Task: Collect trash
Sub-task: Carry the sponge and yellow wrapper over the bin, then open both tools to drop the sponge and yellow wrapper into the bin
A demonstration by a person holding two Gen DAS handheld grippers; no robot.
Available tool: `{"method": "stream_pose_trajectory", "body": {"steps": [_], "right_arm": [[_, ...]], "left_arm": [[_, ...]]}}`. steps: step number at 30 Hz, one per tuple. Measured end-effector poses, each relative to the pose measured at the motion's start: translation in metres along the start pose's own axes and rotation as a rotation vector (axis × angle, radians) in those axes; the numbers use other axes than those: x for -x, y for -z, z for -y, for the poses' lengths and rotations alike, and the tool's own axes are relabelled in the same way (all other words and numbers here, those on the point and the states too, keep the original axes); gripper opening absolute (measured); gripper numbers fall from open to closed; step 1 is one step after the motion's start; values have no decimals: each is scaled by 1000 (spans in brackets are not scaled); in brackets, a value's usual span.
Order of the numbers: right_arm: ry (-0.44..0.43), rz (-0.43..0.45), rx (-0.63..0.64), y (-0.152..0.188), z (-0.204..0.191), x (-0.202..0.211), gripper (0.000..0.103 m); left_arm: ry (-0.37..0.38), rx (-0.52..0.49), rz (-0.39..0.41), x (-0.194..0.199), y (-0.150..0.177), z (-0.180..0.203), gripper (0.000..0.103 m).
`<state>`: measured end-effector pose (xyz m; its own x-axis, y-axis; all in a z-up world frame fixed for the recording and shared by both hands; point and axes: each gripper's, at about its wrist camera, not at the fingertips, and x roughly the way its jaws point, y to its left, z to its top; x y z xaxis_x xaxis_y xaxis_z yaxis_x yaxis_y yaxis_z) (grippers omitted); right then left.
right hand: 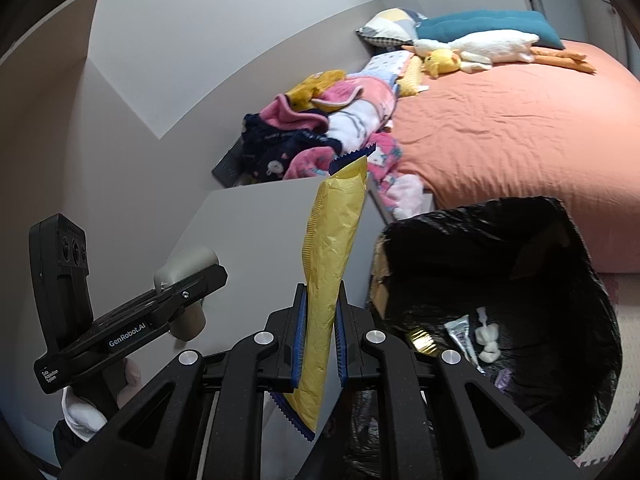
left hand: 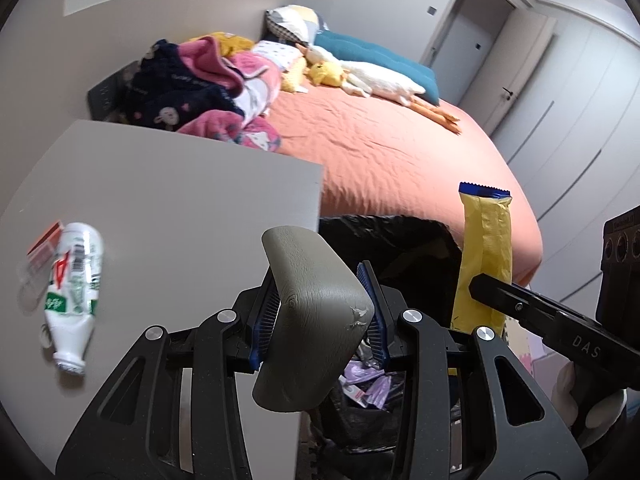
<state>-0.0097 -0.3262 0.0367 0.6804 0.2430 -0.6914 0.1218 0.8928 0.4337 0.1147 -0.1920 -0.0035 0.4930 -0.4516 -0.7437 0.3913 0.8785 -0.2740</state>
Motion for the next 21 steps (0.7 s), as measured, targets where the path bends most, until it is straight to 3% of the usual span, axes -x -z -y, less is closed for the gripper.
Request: {"method": "stream_pose_trajectory", "body": {"steps": [21], "right_arm": [[102,78,-109,1,66,47,14]], "left_arm": [[140,-148,-71,-40,-6,84,38]]}}
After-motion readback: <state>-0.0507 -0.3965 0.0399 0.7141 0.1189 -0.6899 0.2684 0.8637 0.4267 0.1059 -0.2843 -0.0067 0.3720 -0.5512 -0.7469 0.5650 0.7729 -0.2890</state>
